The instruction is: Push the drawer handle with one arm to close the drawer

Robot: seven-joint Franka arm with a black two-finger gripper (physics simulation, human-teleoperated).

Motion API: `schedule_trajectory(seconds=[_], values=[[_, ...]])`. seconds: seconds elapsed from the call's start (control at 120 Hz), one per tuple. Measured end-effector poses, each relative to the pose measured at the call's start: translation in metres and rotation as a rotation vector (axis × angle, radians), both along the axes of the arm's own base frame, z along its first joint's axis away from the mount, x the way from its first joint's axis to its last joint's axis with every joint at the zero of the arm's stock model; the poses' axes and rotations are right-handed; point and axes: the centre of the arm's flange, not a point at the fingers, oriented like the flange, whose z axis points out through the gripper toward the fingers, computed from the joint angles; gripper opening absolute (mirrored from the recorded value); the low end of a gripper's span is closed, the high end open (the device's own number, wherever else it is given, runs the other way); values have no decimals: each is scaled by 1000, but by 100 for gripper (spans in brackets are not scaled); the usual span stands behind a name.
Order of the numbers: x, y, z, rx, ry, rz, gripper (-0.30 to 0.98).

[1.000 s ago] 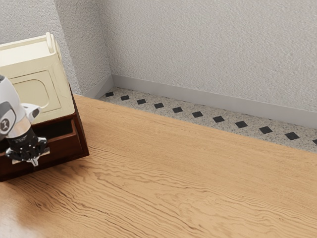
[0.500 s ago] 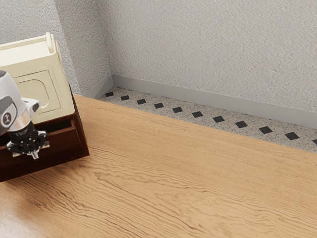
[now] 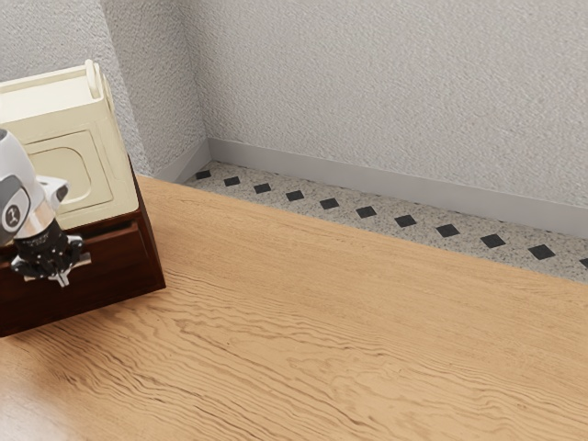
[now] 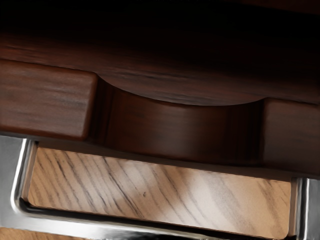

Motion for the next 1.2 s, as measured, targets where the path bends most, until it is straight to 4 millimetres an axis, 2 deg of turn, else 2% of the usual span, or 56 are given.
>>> schedule_trajectory(seconds=[0.6, 1.058, 1.1, 1.133, 1.2], values=[[12, 19, 4, 24, -24, 7, -10], [25, 3, 2, -3, -65, 195, -10], [20, 8, 9, 14, -67, 182, -9], [12, 11, 19, 30, -78, 182, -3], [-3, -2, 42, 53, -90, 154, 12]])
